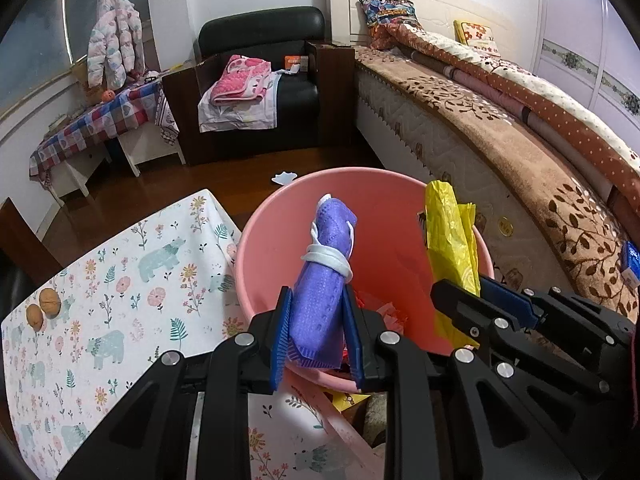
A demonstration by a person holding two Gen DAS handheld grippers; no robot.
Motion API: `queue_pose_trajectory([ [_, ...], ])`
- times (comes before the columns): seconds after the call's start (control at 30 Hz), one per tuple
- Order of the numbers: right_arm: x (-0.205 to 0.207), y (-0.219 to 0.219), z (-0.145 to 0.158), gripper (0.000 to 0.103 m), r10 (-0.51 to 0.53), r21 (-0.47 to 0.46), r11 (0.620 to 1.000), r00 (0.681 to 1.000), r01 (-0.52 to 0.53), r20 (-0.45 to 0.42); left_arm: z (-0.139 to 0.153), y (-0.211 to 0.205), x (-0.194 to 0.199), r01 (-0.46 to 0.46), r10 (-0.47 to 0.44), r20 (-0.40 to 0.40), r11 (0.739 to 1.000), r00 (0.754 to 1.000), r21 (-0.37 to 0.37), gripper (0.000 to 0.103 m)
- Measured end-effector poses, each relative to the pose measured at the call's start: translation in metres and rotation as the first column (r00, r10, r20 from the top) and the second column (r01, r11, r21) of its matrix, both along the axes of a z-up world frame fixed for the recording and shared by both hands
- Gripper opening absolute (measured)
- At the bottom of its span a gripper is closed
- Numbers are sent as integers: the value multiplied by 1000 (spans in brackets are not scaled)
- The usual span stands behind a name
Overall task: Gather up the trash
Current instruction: 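Carry the purple cloth and yellow bag over the pink bucket, then open both tools to drop the cloth and bag into the bucket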
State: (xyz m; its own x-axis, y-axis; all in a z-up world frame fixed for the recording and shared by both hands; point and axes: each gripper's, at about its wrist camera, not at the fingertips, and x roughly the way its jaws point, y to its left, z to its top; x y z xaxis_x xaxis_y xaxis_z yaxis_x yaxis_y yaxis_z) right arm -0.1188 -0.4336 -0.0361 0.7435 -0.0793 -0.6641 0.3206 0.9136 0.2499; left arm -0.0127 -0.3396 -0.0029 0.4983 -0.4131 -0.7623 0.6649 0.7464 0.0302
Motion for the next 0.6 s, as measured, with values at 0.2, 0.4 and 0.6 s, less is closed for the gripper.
queue_pose_trajectory([
  [0.2,5,-2,-3,17,-4,-5,1000,1000,4,-14,-8,-6,8,-5,5,-26,1000,1000,6,24],
  [0.4,10,-5,-7,17,-9,-6,1000,1000,9,-27,-14,-12,14,-6,6,-41,1000,999,11,24],
  [0.6,17,-7,-13,17,-19,-13,1000,999,18,-49,-23,-17,20,-7,9,-51,999,999,31,25],
])
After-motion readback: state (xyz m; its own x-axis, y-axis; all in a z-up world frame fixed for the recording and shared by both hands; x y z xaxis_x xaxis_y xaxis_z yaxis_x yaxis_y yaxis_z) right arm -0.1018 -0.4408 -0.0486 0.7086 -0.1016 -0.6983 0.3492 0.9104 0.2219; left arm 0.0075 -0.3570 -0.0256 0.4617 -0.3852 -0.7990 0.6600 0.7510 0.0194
